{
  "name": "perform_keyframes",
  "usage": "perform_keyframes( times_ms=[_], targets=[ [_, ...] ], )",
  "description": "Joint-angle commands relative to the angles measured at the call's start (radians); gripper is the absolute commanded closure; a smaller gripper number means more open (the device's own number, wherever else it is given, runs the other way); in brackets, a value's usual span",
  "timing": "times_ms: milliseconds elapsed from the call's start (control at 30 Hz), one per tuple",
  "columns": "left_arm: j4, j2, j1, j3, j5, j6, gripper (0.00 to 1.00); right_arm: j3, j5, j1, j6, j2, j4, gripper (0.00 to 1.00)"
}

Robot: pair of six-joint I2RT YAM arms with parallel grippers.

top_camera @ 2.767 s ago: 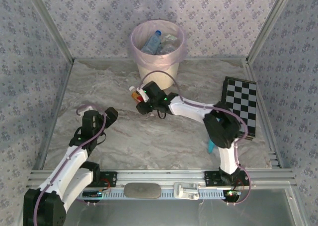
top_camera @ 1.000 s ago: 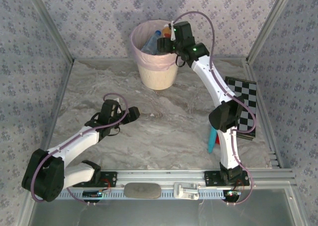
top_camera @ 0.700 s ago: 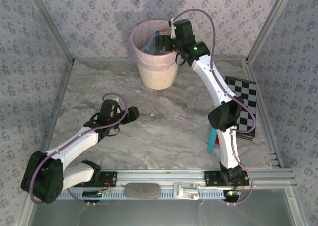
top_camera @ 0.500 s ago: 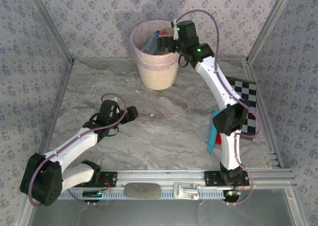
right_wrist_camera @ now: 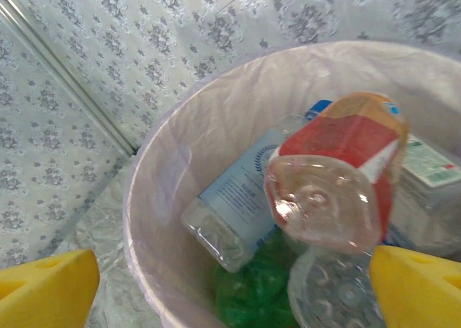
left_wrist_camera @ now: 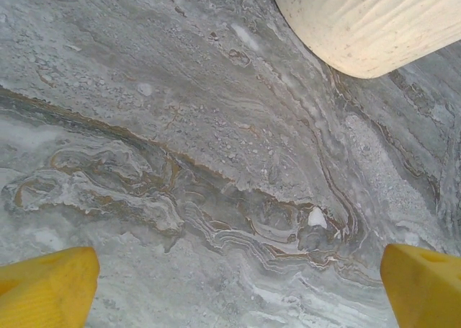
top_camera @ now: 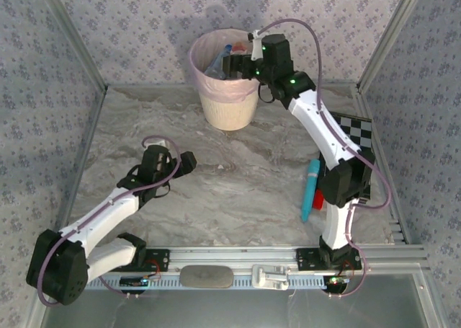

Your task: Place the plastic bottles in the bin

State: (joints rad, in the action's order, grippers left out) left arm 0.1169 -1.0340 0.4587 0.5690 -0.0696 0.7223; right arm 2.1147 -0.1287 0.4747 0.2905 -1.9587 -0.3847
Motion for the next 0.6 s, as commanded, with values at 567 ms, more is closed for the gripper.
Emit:
perform_keyframes(
  times_ms=[567],
  targets=[
    [0.101,0.159,-0.046,-0.012,-0.079,-0.031,0.0,0.401,-0.193,-0.042,0.092,-0.304,-0.059,0.02]
  ],
)
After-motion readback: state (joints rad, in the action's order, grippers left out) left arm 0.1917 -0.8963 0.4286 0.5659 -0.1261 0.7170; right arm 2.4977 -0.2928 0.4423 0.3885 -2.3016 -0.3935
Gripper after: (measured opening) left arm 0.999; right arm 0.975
